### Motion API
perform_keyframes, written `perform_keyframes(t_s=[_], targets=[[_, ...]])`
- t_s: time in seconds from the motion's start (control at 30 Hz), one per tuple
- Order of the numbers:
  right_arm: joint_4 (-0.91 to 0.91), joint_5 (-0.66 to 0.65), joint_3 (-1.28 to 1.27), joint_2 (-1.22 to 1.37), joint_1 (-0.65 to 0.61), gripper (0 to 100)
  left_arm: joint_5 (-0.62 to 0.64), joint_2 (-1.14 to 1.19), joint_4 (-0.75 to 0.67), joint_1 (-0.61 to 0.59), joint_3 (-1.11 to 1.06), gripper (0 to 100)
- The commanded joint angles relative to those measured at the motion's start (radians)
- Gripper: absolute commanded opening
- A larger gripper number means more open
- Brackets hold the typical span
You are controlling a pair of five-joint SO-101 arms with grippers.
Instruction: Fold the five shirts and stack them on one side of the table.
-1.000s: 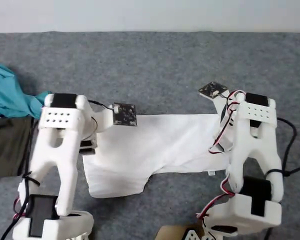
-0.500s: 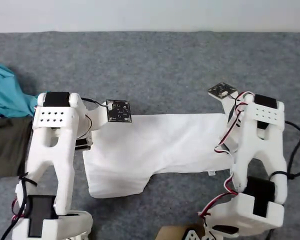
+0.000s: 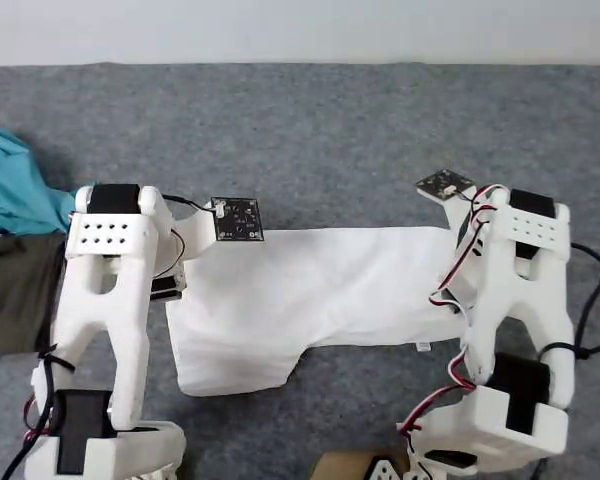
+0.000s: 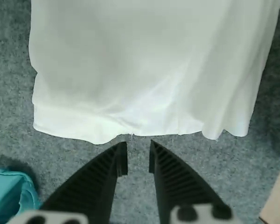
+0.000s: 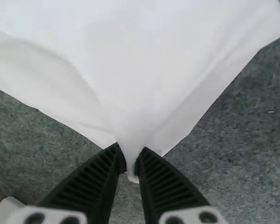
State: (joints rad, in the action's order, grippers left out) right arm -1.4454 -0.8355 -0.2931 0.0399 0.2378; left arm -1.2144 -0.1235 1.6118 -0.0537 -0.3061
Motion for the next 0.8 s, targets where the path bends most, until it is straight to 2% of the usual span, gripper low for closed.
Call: perform_keyframes(t_s=[0.0, 0.13, 0.43, 0.5, 0.7, 0.77], targets=[[-0.036, -0.009, 0.006, -0.004, 0.013, 10.2, 0.012, -0.008, 0.005, -0.003, 0.036, 8], [-0.070, -0.005, 0.011, -0.007, 0.022, 25.0, 0.011, -0.008, -0.002, -0.005, 0.036, 8], [-0.054, -0.003, 0.103, -0.004, 0.016, 24.7, 0.011, -0.008, -0.015, 0.000, 0.036, 8], [-0.007, -0.002, 0.132, -0.004, -0.004, 22.6, 0.011, -0.008, -0.015, 0.000, 0.036, 8], [0.182, -0.002, 0.132, 0.007, -0.085, 4.5, 0.012, -0.009, -0.015, 0.000, 0.036, 8], [0.214, -0.002, 0.137, 0.039, -0.105, 1.5, 0.014, -0.012, -0.015, -0.002, 0.036, 8]])
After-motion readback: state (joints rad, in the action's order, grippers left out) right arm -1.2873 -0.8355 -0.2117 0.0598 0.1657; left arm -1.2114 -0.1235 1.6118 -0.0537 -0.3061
